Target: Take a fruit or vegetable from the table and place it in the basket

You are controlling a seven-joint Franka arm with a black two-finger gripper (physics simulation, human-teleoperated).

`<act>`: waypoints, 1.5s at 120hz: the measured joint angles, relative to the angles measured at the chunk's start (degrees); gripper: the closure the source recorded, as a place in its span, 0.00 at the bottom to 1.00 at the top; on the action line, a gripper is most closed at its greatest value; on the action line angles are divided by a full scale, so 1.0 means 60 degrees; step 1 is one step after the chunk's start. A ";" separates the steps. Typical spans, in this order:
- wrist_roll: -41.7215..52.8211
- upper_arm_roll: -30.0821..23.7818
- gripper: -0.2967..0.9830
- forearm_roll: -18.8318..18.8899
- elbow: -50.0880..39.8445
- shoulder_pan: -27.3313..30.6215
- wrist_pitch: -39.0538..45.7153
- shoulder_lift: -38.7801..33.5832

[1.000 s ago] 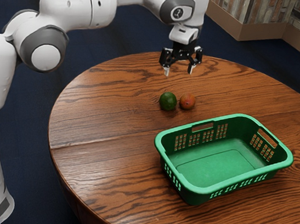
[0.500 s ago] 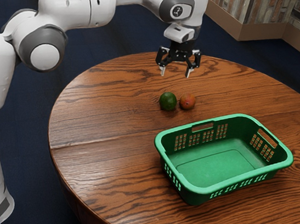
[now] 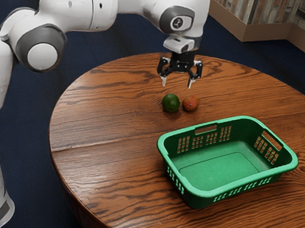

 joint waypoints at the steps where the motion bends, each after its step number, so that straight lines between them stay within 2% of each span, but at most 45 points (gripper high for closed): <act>1: 0.0007 0.0000 0.23 -0.0001 -0.0017 0.0000 0.0020 -0.0005; 67: 0.0292 0.0129 0.23 -0.0005 -0.0768 0.0001 0.0908 -0.0107; 180: 0.0579 0.0132 0.23 -0.0191 -0.1162 0.0000 0.1472 0.0107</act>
